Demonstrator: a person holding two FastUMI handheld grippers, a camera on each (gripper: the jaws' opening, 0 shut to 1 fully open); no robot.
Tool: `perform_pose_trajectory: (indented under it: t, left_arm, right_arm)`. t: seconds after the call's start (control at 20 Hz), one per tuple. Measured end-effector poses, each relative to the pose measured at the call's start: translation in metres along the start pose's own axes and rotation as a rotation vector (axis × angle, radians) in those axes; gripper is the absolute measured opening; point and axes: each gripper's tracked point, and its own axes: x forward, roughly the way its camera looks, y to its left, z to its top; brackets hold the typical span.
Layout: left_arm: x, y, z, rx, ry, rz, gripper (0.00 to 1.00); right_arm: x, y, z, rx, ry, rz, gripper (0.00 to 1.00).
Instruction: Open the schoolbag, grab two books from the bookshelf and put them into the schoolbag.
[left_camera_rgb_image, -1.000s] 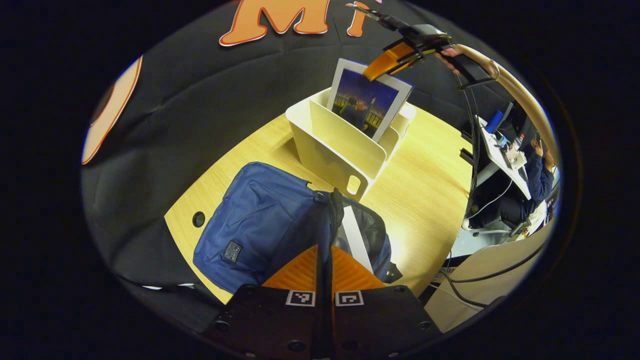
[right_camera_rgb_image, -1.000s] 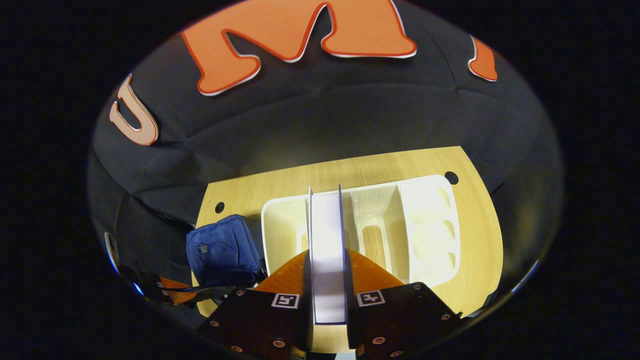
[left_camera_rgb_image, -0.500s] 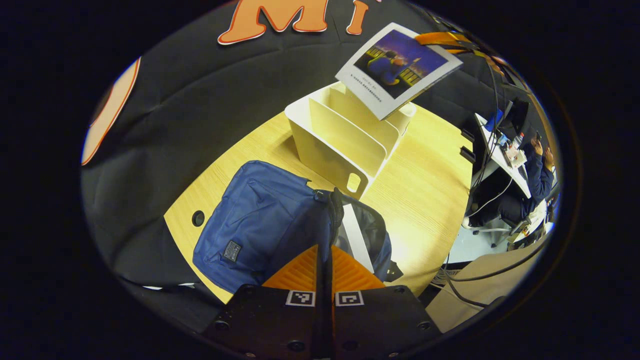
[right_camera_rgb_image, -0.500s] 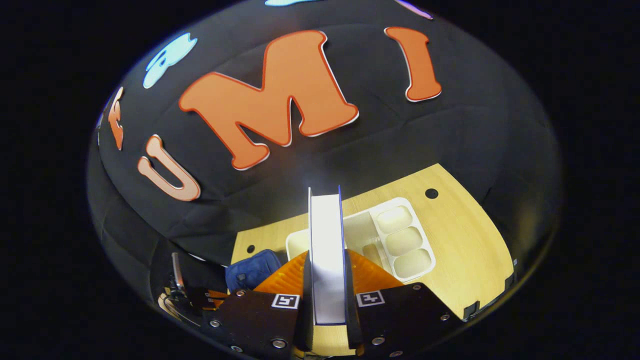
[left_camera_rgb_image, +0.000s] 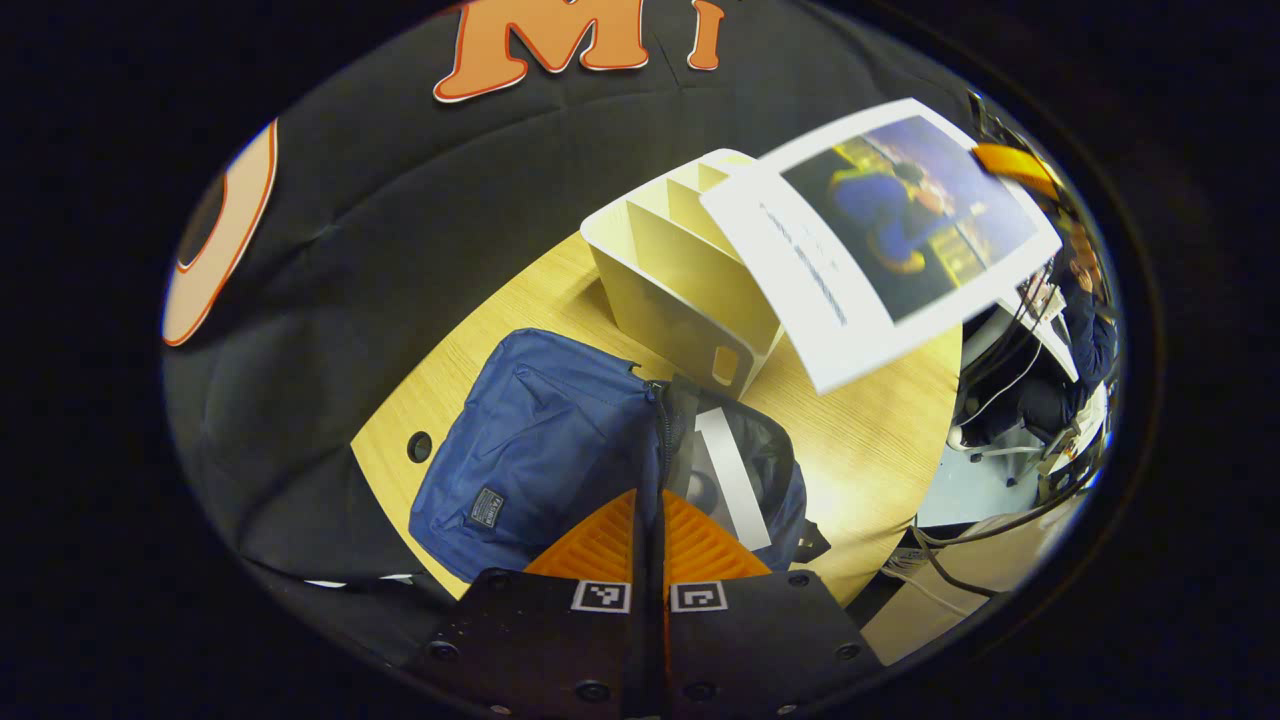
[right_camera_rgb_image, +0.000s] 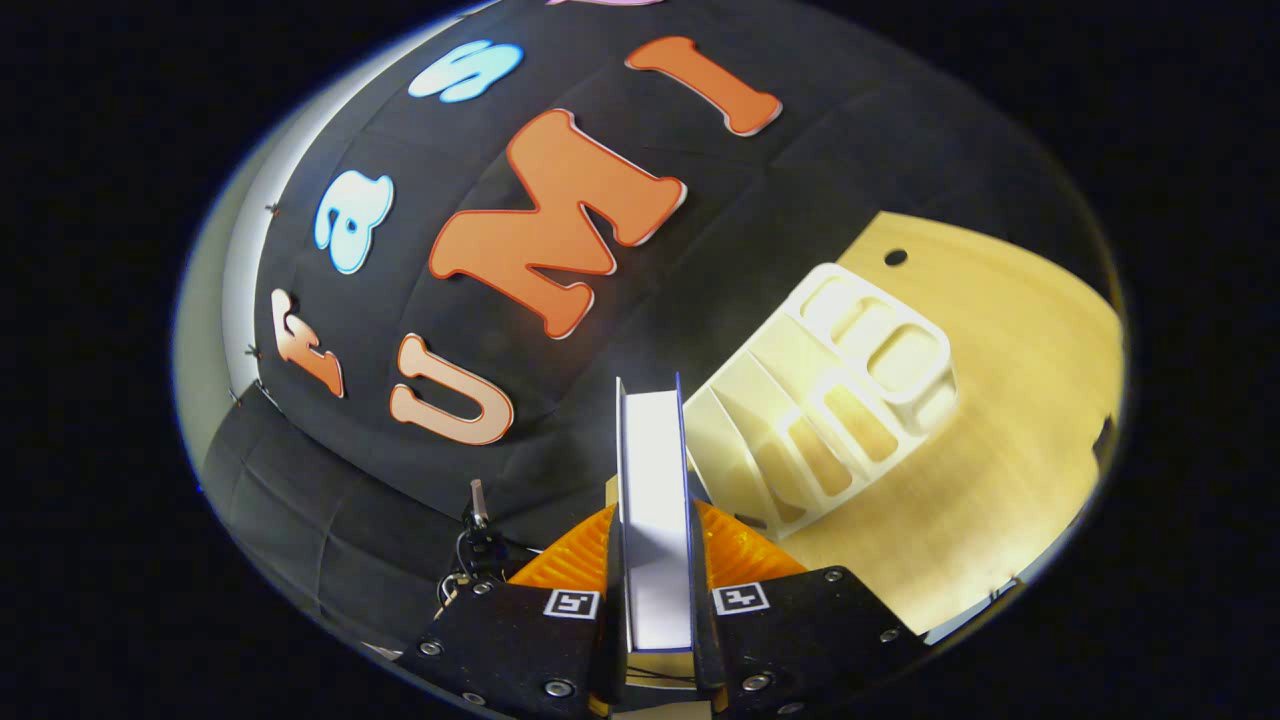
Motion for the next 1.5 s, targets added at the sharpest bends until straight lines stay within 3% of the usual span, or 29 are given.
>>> perform_pose_trajectory:
  t: [0.15, 0.4, 0.65, 1.0, 1.5]
  left_arm:
    - [-0.006, 0.000, 0.004, 0.022, -0.011, 0.018, 0.01]
    - [-0.018, -0.002, 0.014, 0.071, -0.025, 0.029, 0.01]
    - [-0.023, -0.019, 0.021, 0.123, -0.034, -0.009, 0.00]
    - [-0.028, -0.028, 0.025, 0.160, -0.051, -0.042, 0.01]
    - [-0.032, -0.036, 0.028, 0.172, -0.064, -0.073, 0.01]
  right_arm:
    - [-0.001, -0.017, -0.047, 0.127, 0.010, 0.034, 0.26]
    - [0.025, -0.048, -0.123, 0.213, 0.061, -0.020, 0.26]
    - [0.067, -0.060, -0.167, 0.300, 0.055, -0.045, 0.27]
    - [0.135, -0.034, -0.214, 0.273, 0.090, -0.038, 0.27]
    - [0.201, -0.013, -0.242, 0.261, 0.198, -0.074, 0.27]
